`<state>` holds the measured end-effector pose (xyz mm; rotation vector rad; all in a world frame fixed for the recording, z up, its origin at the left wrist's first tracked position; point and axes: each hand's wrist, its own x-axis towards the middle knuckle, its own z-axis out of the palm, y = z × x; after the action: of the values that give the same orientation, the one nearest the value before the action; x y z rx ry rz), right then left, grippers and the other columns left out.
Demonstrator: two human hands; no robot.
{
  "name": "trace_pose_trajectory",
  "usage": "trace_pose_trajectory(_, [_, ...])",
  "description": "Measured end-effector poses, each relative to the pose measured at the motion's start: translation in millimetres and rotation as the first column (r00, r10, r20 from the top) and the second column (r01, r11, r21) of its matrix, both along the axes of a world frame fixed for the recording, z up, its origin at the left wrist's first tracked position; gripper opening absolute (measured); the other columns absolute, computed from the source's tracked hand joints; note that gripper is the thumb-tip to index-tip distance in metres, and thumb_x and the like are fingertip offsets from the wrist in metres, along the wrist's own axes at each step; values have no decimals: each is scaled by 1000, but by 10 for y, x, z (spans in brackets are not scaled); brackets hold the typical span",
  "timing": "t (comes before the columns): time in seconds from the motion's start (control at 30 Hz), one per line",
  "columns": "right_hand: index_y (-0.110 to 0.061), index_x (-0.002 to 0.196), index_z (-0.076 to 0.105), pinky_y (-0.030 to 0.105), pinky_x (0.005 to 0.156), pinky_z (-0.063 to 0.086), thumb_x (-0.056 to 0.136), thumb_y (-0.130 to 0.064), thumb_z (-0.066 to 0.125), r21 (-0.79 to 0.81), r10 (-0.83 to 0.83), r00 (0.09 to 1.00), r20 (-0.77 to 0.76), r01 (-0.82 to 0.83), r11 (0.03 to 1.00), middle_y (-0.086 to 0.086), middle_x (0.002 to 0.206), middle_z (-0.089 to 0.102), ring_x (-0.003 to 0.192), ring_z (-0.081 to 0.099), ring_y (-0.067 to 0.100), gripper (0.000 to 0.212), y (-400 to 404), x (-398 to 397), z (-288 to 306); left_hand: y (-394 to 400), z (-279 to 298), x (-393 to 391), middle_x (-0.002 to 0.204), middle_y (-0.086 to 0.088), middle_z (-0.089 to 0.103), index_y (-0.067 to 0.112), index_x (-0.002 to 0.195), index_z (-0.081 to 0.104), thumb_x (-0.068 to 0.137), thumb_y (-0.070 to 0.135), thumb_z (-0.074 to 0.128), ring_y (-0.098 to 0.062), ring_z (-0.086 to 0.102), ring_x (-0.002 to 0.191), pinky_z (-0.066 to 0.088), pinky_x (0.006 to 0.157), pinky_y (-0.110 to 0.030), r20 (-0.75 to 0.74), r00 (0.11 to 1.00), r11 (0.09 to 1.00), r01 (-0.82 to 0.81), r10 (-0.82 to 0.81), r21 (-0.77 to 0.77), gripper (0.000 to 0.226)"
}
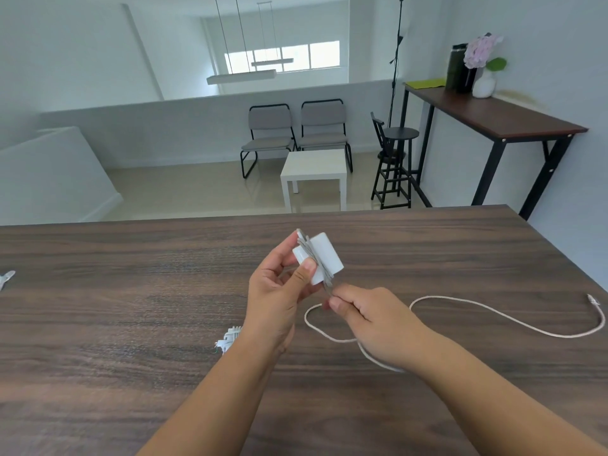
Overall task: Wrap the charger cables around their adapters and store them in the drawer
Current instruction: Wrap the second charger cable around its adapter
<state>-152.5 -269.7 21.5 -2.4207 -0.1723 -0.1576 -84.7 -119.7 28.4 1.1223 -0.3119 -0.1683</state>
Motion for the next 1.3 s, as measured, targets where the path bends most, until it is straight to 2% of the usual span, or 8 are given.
trace_pose_trajectory(0.33, [-30,76,39,33,58,39,93,-44,29,-370,123,986,111,-74,926,-9,63,44,63,44,19,24,-27,-7,198,117,-115,52,92,2,72,28,116,66,85,1,69,-12,66,76,53,61,-22,118,986,969,-141,119,202,42])
trace_pose_trajectory(0.53, [-31,78,34,35,60,45,91,-49,13,-450,200,972,127,-123,884,-9,68,46,65,47,20,31,4,-7,220,41,-113,36,95,-1,73,20,116,66,83,3,70,-16,69,80,58,68,-29,47,990,982,-140,135,124,38])
trace_pose_trajectory(0.63, [-26,84,45,34,61,43,91,-48,11,-481,223,967,122,-139,866,-2,77,59,74,56,26,41,47,6,179,58,-110,75,85,5,71,16,119,65,86,6,66,-12,67,81,56,65,-23,-113,984,990,-138,136,-12,35])
trace_pose_trajectory(0.7, [-24,87,50,34,59,41,87,-50,6,-482,226,965,133,-136,866,-2,74,55,70,53,26,50,44,-3,177,61,-118,86,83,6,72,16,118,65,86,4,65,-11,66,81,55,65,-21,-114,985,991,-133,131,-12,34])
trace_pose_trajectory(0.9, [-25,89,54,34,64,46,90,-49,12,-509,201,968,152,-98,855,-6,75,59,72,57,22,49,-53,54,332,54,-151,63,99,-7,74,24,113,67,81,4,74,-18,69,93,57,83,-32,175,974,957,-182,144,225,39])
trace_pose_trajectory(1.0, [-28,95,58,36,69,49,98,-41,30,-521,186,974,128,-93,849,-7,85,65,78,60,20,31,-115,94,397,54,-169,65,103,-9,73,26,113,67,80,4,76,-18,69,96,56,84,-30,203,969,944,-195,143,264,41])
trace_pose_trajectory(1.1, [-31,94,60,36,70,51,96,-43,32,-514,165,971,172,-55,856,-11,82,66,76,60,14,30,-244,135,498,92,-191,82,107,-4,72,28,115,67,80,8,78,-17,68,100,56,86,-32,279,951,901,-233,134,365,42])
trace_pose_trajectory(1.3, [-36,93,65,29,66,50,88,-58,31,-441,141,953,270,-8,897,-17,81,68,71,55,4,41,-409,257,599,162,-139,103,105,-3,65,45,110,68,78,9,79,-8,65,92,56,86,-32,344,934,820,-125,-93,559,48])
